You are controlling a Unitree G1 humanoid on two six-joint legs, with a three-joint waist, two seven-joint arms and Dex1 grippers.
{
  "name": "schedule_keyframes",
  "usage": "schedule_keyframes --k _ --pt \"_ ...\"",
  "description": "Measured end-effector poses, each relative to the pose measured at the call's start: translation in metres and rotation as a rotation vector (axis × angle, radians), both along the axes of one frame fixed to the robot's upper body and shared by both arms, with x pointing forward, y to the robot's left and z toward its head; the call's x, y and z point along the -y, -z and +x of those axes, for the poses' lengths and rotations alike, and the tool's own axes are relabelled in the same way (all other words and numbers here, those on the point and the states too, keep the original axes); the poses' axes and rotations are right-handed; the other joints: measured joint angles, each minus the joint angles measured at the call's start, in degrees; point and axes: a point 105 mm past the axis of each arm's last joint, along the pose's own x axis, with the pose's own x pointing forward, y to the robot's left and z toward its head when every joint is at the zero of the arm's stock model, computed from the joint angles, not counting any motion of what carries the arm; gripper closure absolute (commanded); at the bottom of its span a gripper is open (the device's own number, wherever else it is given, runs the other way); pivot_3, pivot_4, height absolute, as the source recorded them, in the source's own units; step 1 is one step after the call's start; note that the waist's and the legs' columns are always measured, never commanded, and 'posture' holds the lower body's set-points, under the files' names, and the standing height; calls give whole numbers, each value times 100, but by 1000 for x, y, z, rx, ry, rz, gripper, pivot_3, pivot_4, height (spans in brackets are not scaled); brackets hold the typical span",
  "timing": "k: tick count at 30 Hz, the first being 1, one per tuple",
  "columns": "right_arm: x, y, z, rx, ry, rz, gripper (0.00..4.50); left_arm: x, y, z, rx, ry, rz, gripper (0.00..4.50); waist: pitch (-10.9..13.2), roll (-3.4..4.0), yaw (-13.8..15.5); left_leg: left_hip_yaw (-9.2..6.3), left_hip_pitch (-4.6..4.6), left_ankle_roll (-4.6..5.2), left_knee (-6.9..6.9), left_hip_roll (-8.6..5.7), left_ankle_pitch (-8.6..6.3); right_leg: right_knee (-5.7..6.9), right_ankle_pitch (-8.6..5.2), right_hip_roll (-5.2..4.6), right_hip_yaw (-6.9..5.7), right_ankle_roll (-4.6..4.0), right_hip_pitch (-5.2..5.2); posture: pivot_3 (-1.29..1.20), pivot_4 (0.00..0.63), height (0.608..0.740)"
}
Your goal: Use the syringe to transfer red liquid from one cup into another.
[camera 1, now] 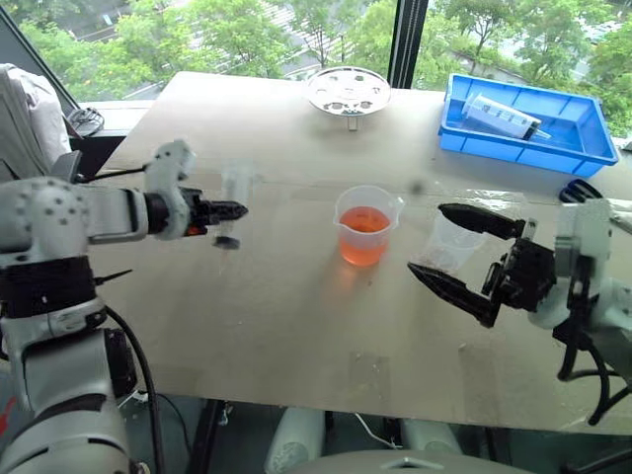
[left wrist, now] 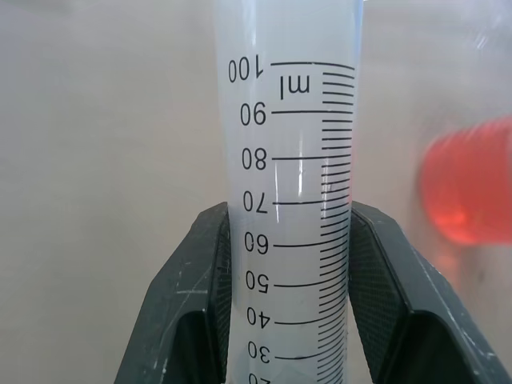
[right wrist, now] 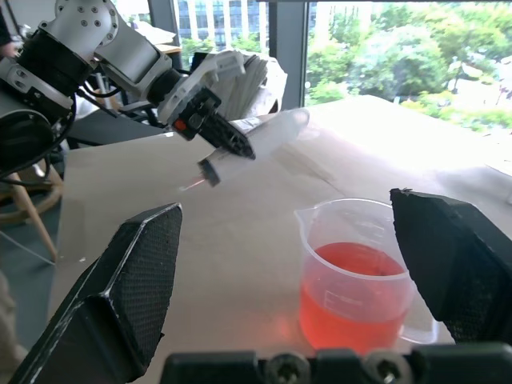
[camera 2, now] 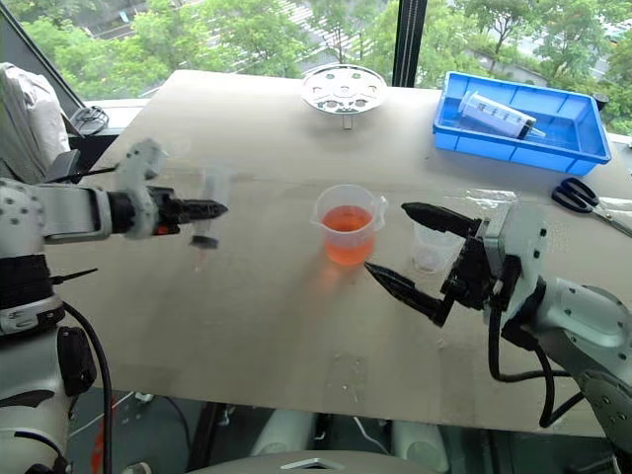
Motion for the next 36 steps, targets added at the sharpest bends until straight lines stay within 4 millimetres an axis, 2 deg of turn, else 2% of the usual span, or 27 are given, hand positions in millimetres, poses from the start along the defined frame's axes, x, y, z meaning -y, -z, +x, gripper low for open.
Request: schedule_keyframes --k 2,6,9,13,17,21,26,31,33,36 --pt "-3 1 9 -25 -11 -55 0 14 -16 7 85 7 -171 3100 4 -5 62 -15 -4 -2 11 -5 2 0 1 -5 -8 1 1 0 150 740" --pt "2 -11 34 -24 31 -49 0 42 -55 15 268 29 -496 3100 4 -29 72 -28 -10 -23 17 -18 14 1 2 -13 -13 2 5 0 150 740" --pt "7 -16 48 -29 65 -32 0 54 -72 10 347 32 -551 3100 3 -30 10 -11 -11 -28 2 -20 17 1 2 -10 -2 3 -4 0 150 740" --pt "8 -19 60 -1 111 -62 0 72 -82 4 399 89 -573 3100 3 -30 4 -10 -11 -33 -2 -18 19 1 1 -8 0 3 -8 0 150 740" --pt "11 -20 70 22 155 -85 0 89 -96 -7 514 140 -505 3100 3 -29 14 -2 -7 -33 -2 -20 20 3 2 -8 7 3 -7 0 150 740" --pt "11 -30 80 61 204 -75 0 108 -97 -16 662 217 -286 3100 4 -27 7 10 0 -34 -5 -22 20 8 2 -4 9 2 -7 0 150 740" --pt "15 -30 90 59 286 -97 0 125 -103 -18 871 330 -160 3100 4 -24 46 12 -1 -33 -10 -22 21 1 1 -6 8 -1 -6 0 150 740" --pt "19 -24 99 25 373 -82 0 145 -92 -19 1004 481 -146 3100 5 -22 40 16 -5 -31 -11 -22 21 -7 1 -7 10 -1 -6 0 150 740" --pt "18 -24 100 12 382 -68 0 147 -90 -17 1025 498 -149 3100 5 -22 35 15 -6 -30 -12 -21 20 -7 1 -6 9 0 -6 0 150 740" --pt "15 -34 101 6 387 -14 0 153 -82 -13 1027 517 -180 3100 7 -19 17 13 -5 -27 -11 -19 19 -3 1 -4 7 0 -6 0 150 740"
